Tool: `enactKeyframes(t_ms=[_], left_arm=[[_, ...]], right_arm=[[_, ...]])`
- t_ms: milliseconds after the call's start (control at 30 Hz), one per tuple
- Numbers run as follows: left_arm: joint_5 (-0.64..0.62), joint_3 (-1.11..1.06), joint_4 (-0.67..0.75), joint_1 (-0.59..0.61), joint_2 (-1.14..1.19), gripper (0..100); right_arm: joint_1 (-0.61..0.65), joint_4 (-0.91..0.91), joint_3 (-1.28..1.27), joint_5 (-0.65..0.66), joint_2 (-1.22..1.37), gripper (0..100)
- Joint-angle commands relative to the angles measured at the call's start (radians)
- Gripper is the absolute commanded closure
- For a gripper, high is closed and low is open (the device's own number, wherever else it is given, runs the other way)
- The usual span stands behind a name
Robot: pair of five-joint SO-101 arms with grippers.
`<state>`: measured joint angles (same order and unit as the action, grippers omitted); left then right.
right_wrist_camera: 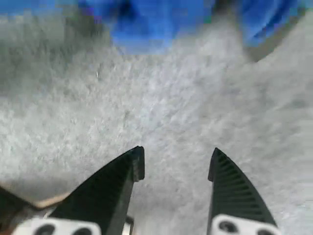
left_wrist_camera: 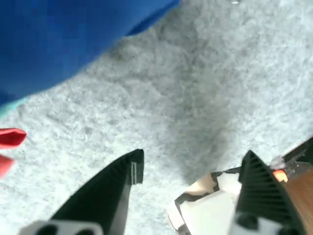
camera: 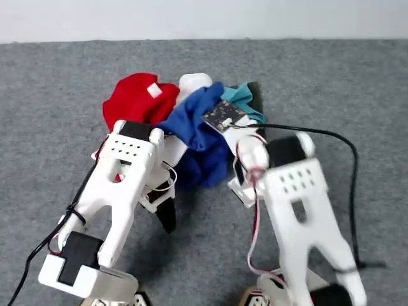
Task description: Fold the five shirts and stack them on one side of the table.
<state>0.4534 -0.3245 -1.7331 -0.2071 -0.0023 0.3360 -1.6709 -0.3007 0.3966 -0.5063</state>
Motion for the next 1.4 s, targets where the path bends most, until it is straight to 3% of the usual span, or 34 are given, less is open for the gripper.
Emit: enactKeyframes(t_ms=[0, 300, 433, 567, 767, 867, 1033, 1100, 1200, 1300, 1367], left_arm=[[0.006, 0.070, -0.021, 0.012, -0.017, 69], [-0.041, 0.568, -0.011, 0.012, -0.006, 69], [-0.198, 0.693, 0.169, 0.034, -0.005, 69], [-0.336, 0.544, 0.390, 0.002, -0.003, 69], [-0.338, 0.117, 0.852, -0.006, 0.000, 69], [-0.334, 0.001, 0.982, 0.034, 0.069, 69], [-0.157, 0.061, 0.936, 0.054, 0.325, 69], [-0.144, 0.151, 0.888, 0.061, 0.428, 71], [-0.169, 0.357, 0.744, 0.086, 0.535, 79], [-0.169, 0.541, 0.634, 0.143, 0.626, 93], [-0.169, 0.664, 0.522, 0.199, 0.661, 96]], right_arm=[[-0.059, 0.025, 0.032, 0.008, -0.125, 77.6], [-0.297, 0.217, -0.170, 0.002, -0.223, 77.6], [-0.341, 0.231, -0.236, 0.002, -0.226, 77.6], [-0.371, 0.229, -0.250, 0.002, -0.226, 77.6], [-0.423, 0.223, -0.252, 0.000, -0.226, 77.7], [-0.432, 0.223, -0.252, 0.000, -0.226, 77.8], [-0.427, 0.223, -0.253, -0.002, -0.226, 77.8], [-0.429, 0.222, -0.258, -0.002, -0.226, 77.8], [-0.429, 0.225, -0.302, -0.002, -0.226, 77.8], [-0.432, 0.234, -0.353, 0.000, -0.226, 77.8], [-0.432, 0.234, -0.362, 0.000, -0.226, 77.8]])
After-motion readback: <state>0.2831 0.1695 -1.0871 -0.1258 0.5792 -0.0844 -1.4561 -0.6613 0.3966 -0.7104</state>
